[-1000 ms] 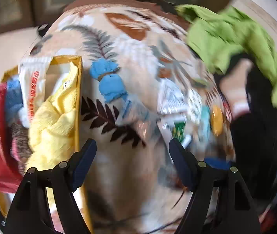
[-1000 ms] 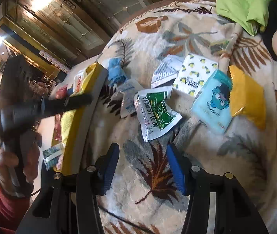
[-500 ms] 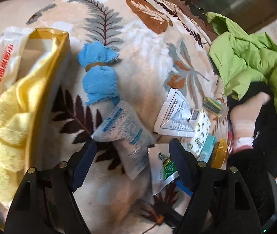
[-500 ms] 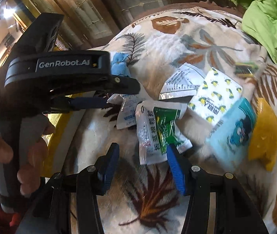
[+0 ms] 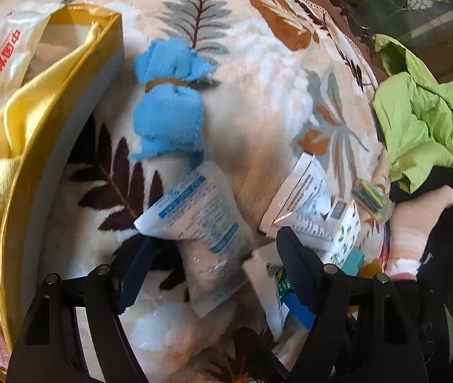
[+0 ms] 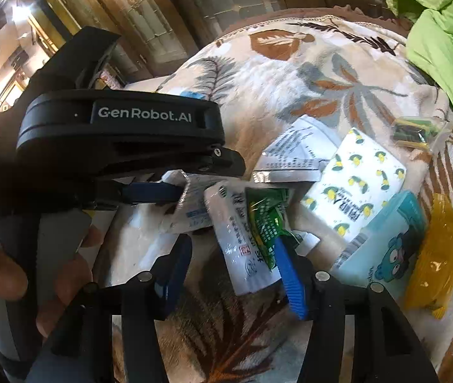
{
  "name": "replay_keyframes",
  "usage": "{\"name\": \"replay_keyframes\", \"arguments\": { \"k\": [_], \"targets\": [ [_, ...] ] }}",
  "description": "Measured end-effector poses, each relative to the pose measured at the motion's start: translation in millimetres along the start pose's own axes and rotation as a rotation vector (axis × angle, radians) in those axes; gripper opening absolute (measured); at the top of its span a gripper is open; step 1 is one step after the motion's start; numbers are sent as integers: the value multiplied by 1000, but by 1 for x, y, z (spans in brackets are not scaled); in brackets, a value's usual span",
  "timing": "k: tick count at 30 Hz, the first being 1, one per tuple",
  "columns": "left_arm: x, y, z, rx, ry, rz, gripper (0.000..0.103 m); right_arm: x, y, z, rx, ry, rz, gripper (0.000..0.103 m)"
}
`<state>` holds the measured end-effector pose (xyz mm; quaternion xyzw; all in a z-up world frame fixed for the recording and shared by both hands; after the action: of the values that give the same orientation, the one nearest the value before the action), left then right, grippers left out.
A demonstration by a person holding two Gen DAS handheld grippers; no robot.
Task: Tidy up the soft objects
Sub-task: 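Grasp the white desiccant packet with the left tool while the right tool grasps the white-green sachet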
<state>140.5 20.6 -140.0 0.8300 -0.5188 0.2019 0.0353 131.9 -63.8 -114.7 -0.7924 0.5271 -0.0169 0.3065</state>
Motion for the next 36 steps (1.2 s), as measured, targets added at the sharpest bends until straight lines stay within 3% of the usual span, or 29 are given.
{"name": "replay_keyframes", "arguments": {
  "k": [5,13,15,18,24,29,34,36],
  "targets": [
    [2,-2,5,5,-8,-22,83,6,-7,-1,1,7,-4,58],
    [3,-1,9,-7,-41,-26,83,-2,-20,17,-73,-8,-56,60],
    [2,-2,7,-11,-35,-33,83,-3,-23,12,-52,0,-66,60],
    [-6,-3,5,3,-13,-78,83,-6,-31,4,-5,-5,-107,73],
    [-7,1,5,14,-47,-65,83,-11,-24,34,-117,-14,-163,73],
    [-9,0,7,-3,-34,-72,83,-3,-17,39,-113,20,-160,34],
    [-14,4,2,12,9,-95,83,7,3,11,-86,-6,-74,31],
    [-15,6,3,10,-6,-73,82,9,9,1,-70,-12,-48,31]
  ]
}}
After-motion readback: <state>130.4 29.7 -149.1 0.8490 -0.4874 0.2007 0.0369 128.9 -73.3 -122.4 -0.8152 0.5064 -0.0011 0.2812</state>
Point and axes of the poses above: each gripper's, at about its wrist camera, not at the fingertips, and z roughly the way its jaws point, x to its right, y to its underside, the point moved 10 cm from there along z, roughly the way its jaws point, and after that the axes turned 1 degree about y, right-handed, at the moved point
